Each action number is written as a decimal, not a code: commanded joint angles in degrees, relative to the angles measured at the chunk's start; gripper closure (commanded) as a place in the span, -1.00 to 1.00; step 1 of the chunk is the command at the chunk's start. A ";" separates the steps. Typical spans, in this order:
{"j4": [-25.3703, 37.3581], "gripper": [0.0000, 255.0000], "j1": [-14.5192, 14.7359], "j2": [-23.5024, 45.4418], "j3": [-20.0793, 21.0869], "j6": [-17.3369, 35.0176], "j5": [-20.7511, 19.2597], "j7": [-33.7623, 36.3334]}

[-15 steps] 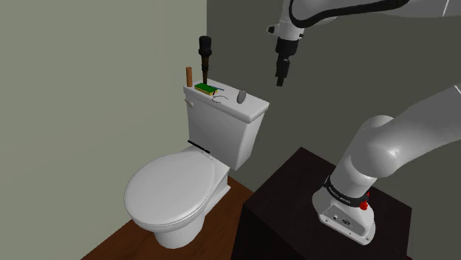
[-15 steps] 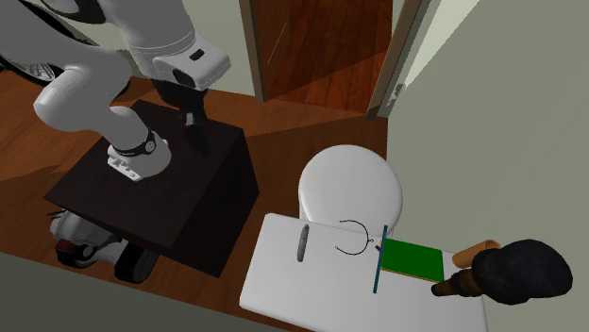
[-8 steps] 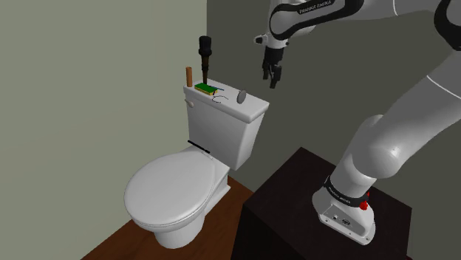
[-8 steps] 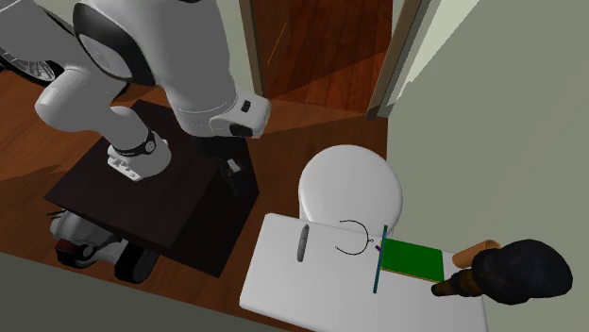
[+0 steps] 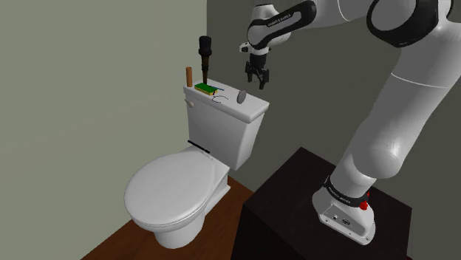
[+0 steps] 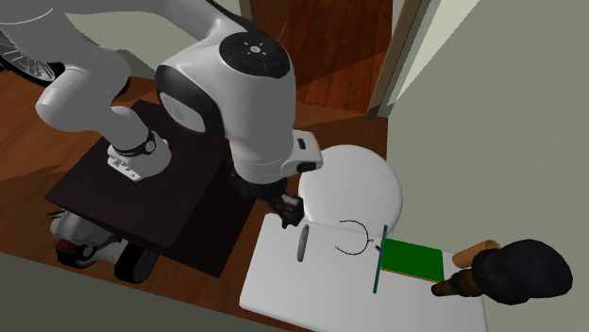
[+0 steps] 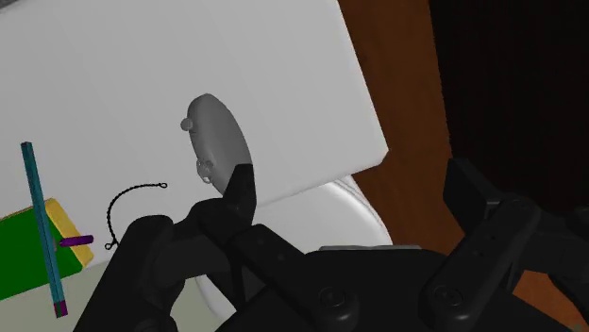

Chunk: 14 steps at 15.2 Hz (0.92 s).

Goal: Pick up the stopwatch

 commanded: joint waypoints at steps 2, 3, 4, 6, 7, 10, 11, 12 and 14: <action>5.00 -1.00 -0.31 6.73 0.45 1.71 1.40 -8.68; 6.84 -1.00 -0.54 8.95 0.80 2.11 1.82 -11.31; 8.71 -1.00 -0.81 11.13 1.24 2.47 2.19 -13.86; 12.54 -1.00 -1.35 15.41 2.24 3.04 2.74 -18.72; 12.92 -1.00 -1.46 15.81 2.41 3.09 2.75 -19.16; 11.80 -1.00 -1.57 16.72 2.53 5.09 2.94 -19.06; 11.45 -1.00 -1.61 17.05 2.56 5.75 3.01 -19.04; 11.12 -1.00 -1.64 17.38 2.60 6.40 3.08 -19.01; 10.32 -1.00 -1.74 18.29 2.70 8.08 3.27 -18.96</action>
